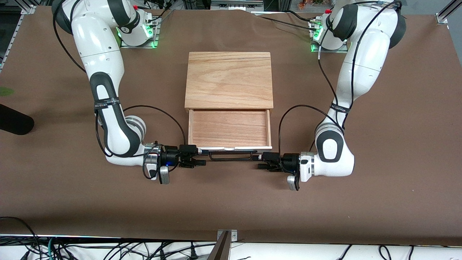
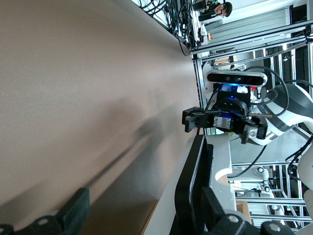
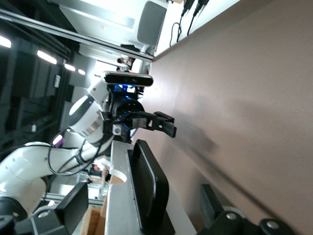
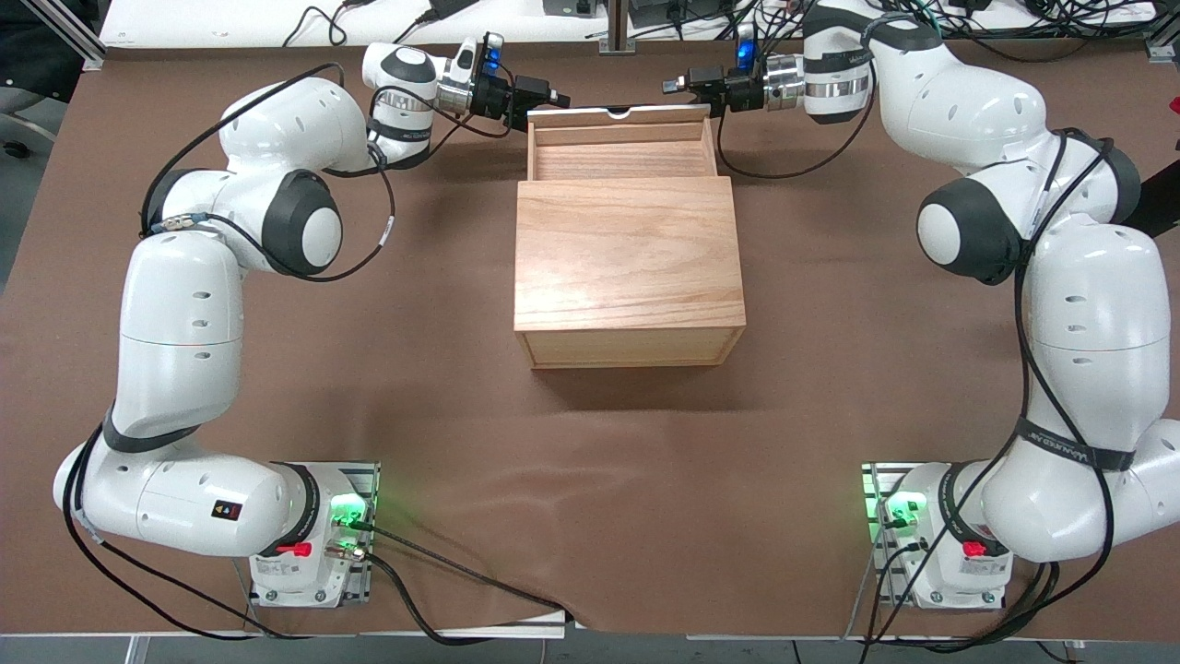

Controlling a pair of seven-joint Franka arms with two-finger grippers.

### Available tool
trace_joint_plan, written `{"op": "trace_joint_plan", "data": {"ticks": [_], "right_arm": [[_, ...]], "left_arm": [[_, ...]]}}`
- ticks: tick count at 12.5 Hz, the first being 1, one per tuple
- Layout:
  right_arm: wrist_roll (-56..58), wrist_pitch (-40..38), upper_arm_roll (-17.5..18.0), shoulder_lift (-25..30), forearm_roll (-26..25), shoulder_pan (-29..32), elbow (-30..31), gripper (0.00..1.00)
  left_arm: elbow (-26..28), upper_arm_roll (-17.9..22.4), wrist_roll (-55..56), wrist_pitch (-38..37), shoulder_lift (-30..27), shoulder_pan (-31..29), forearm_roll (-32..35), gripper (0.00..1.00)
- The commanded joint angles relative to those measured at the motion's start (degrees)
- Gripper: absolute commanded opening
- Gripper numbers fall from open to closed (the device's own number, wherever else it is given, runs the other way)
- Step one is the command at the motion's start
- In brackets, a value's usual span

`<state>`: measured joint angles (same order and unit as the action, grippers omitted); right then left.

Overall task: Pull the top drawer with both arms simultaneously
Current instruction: 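Open both grippers and release the drawer handle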

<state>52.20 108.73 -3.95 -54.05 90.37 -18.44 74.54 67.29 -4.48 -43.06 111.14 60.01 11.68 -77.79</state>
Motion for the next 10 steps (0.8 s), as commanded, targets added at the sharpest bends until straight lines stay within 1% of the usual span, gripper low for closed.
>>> {"op": "trace_joint_plan", "data": {"ticks": [1,3,4,6,7,8,9,10], "right_arm": [[-4.8,-1.0,-3.0,2.4,-9.1,0.0,-1.2,1.0],[-10.0,-1.0,-3.5,5.6,-19.4,0.2,-1.2,1.0],[-11.1,-1.0,-4.2,7.3,-24.9,0.2,-1.2,1.0],[-13.4,-1.1,-7.4,11.0,-35.6,0.1,-1.2,1.0],[-13.4,-1.1,-7.8,13.0,-41.3,0.2,-1.2,1.0],[-13.4,-1.5,-8.7,14.6,-47.0,0.2,-0.9,1.0],[-13.5,-3.5,-10.5,16.1,-51.7,0.2,-1.0,1.0],[-13.5,-5.4,-12.6,17.6,-56.2,0.1,-1.0,1.0]], "left_arm": [[-1.5,0.6,2.1,-0.3,0.1,0.5,-0.5,1.0],[-1.5,0.8,2.6,-1.4,-1.1,-0.1,-0.4,1.0],[-1.6,1.9,4.5,-3.2,-2.1,-0.2,1.6,1.0],[-2.6,3.9,10.9,-8.1,-3.8,-0.4,6.1,1.0],[-2.5,5.1,12.5,-9.8,-5.3,-0.7,7.9,1.0],[-2.6,6.4,12.6,-11.9,-6.4,-1.0,10.6,1.0],[-2.6,8.0,12.6,-14.3,-7.2,-1.2,13.2,1.0],[-2.7,9.3,12.6,-16.1,-7.8,-1.5,14.5,1.0]]}}
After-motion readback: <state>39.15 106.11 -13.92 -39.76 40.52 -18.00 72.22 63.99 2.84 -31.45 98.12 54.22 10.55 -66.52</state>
